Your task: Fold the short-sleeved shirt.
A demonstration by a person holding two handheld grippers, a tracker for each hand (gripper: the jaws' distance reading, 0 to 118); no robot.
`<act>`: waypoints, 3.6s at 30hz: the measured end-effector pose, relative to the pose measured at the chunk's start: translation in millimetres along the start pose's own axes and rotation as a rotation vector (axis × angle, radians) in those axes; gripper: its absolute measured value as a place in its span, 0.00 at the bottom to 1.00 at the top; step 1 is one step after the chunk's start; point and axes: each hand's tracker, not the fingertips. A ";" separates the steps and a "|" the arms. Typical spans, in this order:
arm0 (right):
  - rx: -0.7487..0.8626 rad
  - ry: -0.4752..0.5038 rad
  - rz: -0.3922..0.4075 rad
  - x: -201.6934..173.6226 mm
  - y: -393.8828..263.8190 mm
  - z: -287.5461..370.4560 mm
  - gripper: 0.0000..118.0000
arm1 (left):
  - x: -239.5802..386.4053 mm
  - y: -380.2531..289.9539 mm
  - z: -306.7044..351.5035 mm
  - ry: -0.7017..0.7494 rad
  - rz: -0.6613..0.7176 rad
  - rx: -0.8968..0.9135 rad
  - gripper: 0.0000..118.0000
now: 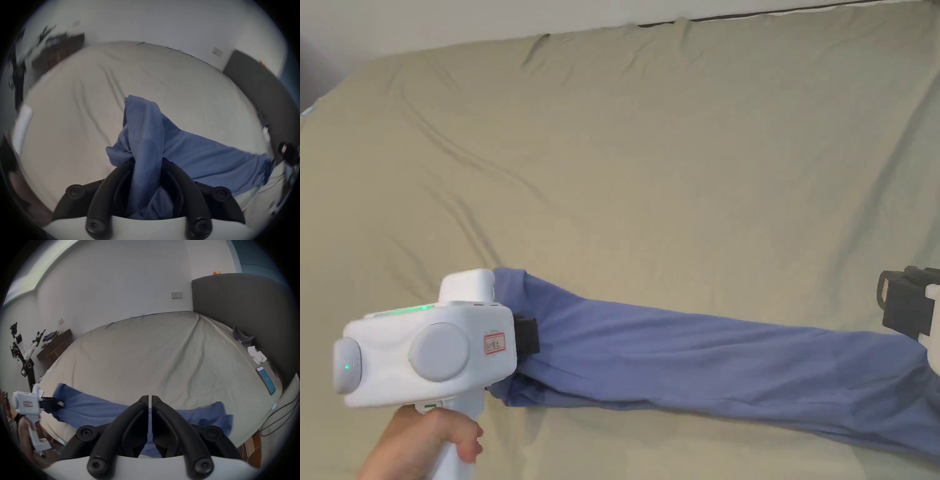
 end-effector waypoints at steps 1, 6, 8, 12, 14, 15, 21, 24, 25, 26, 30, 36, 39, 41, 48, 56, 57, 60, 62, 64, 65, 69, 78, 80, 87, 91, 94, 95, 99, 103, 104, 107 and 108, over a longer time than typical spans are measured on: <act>0.008 -0.044 0.011 1.7 -0.5 2.7 0.05 | 15.9 4.7 11.2 0.059 -0.070 0.034 0.23; 0.019 -0.065 -0.046 11.6 -4.7 9.2 0.05 | 117.6 -0.9 27.5 0.142 -0.500 0.131 0.23; 0.011 -0.075 -0.053 10.8 -7.4 9.3 0.05 | 155.7 -12.2 17.2 0.006 -0.500 0.088 0.23; -0.015 -0.066 -0.042 11.5 -14.5 10.0 0.05 | 197.8 -33.4 -16.8 -0.258 -0.415 -0.028 0.23; -0.031 -0.054 -0.067 15.5 -16.2 11.4 0.05 | 206.0 -40.9 -33.0 -0.248 -0.404 -0.066 0.23; -0.030 -0.045 -0.080 17.7 -17.0 12.6 0.05 | 205.1 -41.9 -36.6 -0.238 -0.411 -0.056 0.23; -0.014 -0.041 -0.114 22.0 -14.0 16.3 0.05 | 146.7 -11.8 -23.6 -0.604 -0.167 -0.186 1.00; -0.005 0.000 -0.136 20.2 -11.9 17.2 0.05 | 109.1 -6.5 7.3 -0.612 -0.048 0.003 1.00; -0.004 0.010 -0.138 19.1 -11.2 17.0 0.05 | 98.8 -4.2 12.7 -0.581 -0.021 0.037 1.00; -0.001 0.023 -0.140 18.1 -10.7 16.8 0.05 | 89.0 -1.5 16.3 -0.537 -0.005 0.056 1.00; -0.002 0.041 -0.128 10.6 -9.2 15.3 0.05 | 74.2 6.4 19.7 -0.296 -0.026 0.113 0.60; -0.023 0.033 -0.123 10.4 -13.1 9.1 0.05 | 113.9 10.4 1.4 -0.272 -0.125 0.087 0.01; -0.044 -0.002 -0.123 14.2 -16.5 4.5 0.05 | 152.4 6.6 -15.7 -0.278 -0.256 0.064 0.01; -0.053 -0.018 -0.127 17.6 -18.6 3.3 0.05 | 182.7 -3.5 -32.4 -0.131 -0.437 0.010 0.01; -0.076 -0.054 -0.127 23.2 -21.9 1.1 0.05 | 227.2 -31.7 -34.7 -0.282 -0.523 -0.004 0.01; -0.071 -0.013 -0.114 15.8 -19.7 1.3 0.05 | 174.6 -17.7 -25.9 -0.686 -0.094 -0.144 0.01; -0.069 -0.005 -0.114 15.5 -19.5 1.4 0.05 | 154.6 -15.4 -25.6 -0.757 0.014 -0.129 0.01; -0.065 0.002 -0.108 13.8 -17.1 3.6 0.05 | 96.7 -6.7 -26.9 -0.832 0.183 -0.061 0.01; -0.063 0.009 -0.096 12.3 -15.4 3.4 0.05 | 68.1 -0.1 -31.0 -0.786 0.183 -0.030 0.02; -0.058 0.018 -0.091 10.1 -14.2 2.1 0.05 | 46.2 3.2 -28.9 -0.646 0.227 -0.042 0.29; -0.059 0.023 -0.092 9.0 -13.6 1.0 0.05 | 37.2 4.1 -32.8 -0.588 0.253 -0.043 0.74; -0.070 0.066 -0.093 6.6 -14.6 -6.0 0.05 | 10.3 -3.8 -64.5 -0.553 0.332 -0.079 1.00; -0.108 0.087 -0.095 -0.3 -13.7 -15.7 0.05 | 55.2 -6.1 -82.4 -0.636 0.083 -0.171 1.00; -0.110 0.091 -0.098 -0.2 -13.8 -14.6 0.05 | 76.3 -1.1 -71.4 -0.637 0.064 -0.207 1.00; -0.101 0.111 -0.114 8.7 -17.5 -1.6 0.05 | 102.7 -5.5 -73.0 -0.617 -0.038 -0.193 0.33; -0.093 0.100 -0.114 13.8 -17.3 6.6 0.05 | 60.9 -5.5 -81.1 -0.767 0.379 -0.258 0.18; -0.087 0.091 -0.118 15.9 -15.2 6.8 0.05 | 43.7 -9.3 -71.6 -0.751 0.416 -0.172 0.16; -0.088 0.090 -0.118 16.4 -13.9 4.7 0.05 | 31.9 -7.3 -74.5 -0.761 0.451 -0.155 0.15; -0.095 0.088 -0.111 11.4 -8.1 -4.8 0.05 | -15.8 -3.5 -72.4 -0.863 0.671 -0.095 0.12; -0.089 0.103 -0.089 -0.7 -2.9 -14.2 0.05 | -54.4 8.5 -45.7 -0.484 0.396 -0.045 0.12; -0.092 0.112 -0.087 -6.3 -1.9 -15.9 0.05 | -65.7 10.0 -41.9 -0.445 0.389 -0.053 0.12; -0.104 0.140 -0.057 -21.9 -0.4 -22.6 0.05 | -102.3 9.2 -25.0 -0.381 0.558 -0.010 0.12; -0.106 0.151 -0.039 -26.3 0.9 -25.2 0.05 | -105.2 12.2 -17.7 -0.295 0.524 0.005 0.12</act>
